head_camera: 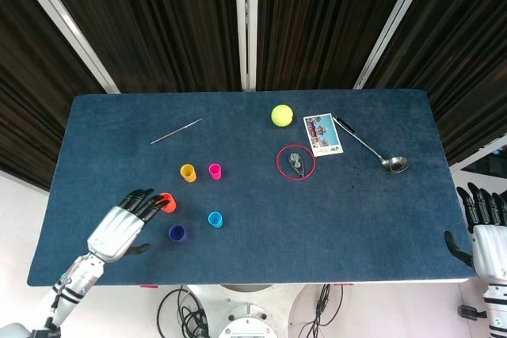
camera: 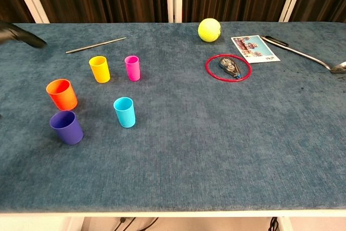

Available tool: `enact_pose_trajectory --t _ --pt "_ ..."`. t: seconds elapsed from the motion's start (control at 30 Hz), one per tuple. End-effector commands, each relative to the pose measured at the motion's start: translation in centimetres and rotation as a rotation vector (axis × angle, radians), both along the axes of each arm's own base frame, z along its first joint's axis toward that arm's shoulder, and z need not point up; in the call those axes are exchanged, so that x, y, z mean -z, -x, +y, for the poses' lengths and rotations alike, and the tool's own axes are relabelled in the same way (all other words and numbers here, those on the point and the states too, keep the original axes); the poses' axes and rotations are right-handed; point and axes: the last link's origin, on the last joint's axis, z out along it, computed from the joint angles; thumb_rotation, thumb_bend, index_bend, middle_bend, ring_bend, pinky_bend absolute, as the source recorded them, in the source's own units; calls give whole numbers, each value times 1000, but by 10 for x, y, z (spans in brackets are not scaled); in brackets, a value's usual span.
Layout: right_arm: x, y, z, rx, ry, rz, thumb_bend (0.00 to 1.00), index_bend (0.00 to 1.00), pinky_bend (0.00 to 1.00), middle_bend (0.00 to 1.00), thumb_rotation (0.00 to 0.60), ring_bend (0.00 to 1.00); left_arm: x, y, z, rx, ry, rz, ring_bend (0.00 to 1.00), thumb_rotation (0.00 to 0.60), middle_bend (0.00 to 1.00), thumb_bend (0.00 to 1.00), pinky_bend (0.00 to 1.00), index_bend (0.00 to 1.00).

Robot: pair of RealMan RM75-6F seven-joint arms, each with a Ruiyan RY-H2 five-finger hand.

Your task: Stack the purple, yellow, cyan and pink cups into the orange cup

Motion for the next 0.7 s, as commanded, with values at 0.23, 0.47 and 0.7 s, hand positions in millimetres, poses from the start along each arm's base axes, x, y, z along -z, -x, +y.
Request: enact_pose_trajectory --t 0.23,0.47,0.7 --pt "-1 0 1 6 4 4 289 0 0 0 600 0 44 -12 10 108 74 121 74 600 157 88 148 218" --pt "-4 3 3 17 15 0 290 0 0 0 600 0 58 -14 16 105 104 136 146 600 217 100 147 252" --pt "-5 6 4 12 16 -6 289 0 0 0 600 0 65 -11 19 96 117 155 229 600 274 144 147 291"
